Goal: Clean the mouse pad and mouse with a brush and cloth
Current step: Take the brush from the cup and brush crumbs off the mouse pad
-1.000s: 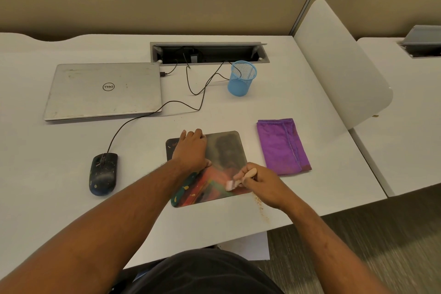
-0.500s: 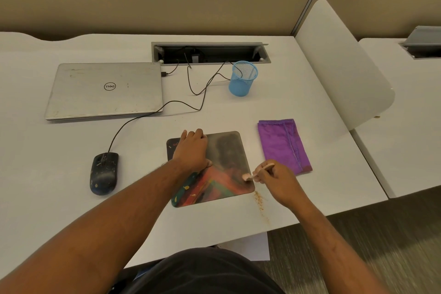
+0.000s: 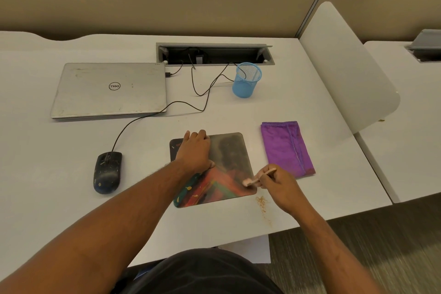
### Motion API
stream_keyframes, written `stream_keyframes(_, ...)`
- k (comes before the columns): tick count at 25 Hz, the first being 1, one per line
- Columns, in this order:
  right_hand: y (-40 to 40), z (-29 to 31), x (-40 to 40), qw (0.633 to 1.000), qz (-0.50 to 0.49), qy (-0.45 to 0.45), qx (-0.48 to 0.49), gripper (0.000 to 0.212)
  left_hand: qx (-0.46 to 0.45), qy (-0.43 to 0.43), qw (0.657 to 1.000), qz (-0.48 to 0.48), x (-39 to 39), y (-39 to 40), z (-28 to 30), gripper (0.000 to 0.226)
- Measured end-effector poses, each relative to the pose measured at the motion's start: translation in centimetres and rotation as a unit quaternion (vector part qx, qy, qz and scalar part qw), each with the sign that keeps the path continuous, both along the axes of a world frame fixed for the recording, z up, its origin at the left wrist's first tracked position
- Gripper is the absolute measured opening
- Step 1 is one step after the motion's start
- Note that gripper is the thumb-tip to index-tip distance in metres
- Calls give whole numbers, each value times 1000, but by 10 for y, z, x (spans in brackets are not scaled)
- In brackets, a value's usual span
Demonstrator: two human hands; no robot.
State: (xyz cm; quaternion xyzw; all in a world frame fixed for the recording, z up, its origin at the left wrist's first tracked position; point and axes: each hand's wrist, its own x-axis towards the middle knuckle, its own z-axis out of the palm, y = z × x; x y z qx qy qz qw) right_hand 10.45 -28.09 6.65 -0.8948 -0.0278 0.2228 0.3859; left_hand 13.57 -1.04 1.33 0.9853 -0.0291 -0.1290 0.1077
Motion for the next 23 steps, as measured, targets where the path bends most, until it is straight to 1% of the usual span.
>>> stream_keyframes(2, -8, -1, 1, 999, 8, 11, -30, 18, 1, 0, 1000, 0, -1, 0, 0, 81)
stream_keyframes(3, -12, 0, 3, 1000, 4, 8, -30, 18, -1, -1, 1000, 1, -1, 0, 0, 81)
stream_keyframes(6, -9, 5, 8, 999, -37, -29, 18, 16, -9, -6, 1000, 5, -2, 1, -1, 80)
stream_keyframes(8, 0, 6, 9, 997, -48, -44, 32, 14, -15, -9, 1000, 5, -3, 1, -2, 80)
stream_keyframes(9, 3, 4, 9, 998, -42, -39, 20, 14, -18, -9, 1000, 6, -3, 1, -3, 80)
stream_keyframes(12, 3, 2, 9, 998, 3, -17, -61, 19, -20, -12, 1000, 9, -4, 2, -5, 81)
stream_keyframes(14, 1, 3, 13, 996, 16, -18, -86, 21, -23, -13, 1000, 10, -3, 2, -7, 81)
stream_keyframes(16, 5, 6, 16, 997, 7, -33, -71, 20, -26, -13, 1000, 10, -3, 2, -8, 81)
stream_keyframes(20, 23, 5, 20, 997, -39, -68, -9, 17, -26, -14, 1000, 11, -3, 2, -9, 82)
stream_keyframes(23, 35, -3, 22, 994, -77, -65, 39, 19, -28, -16, 999, 13, -4, 2, -9, 82)
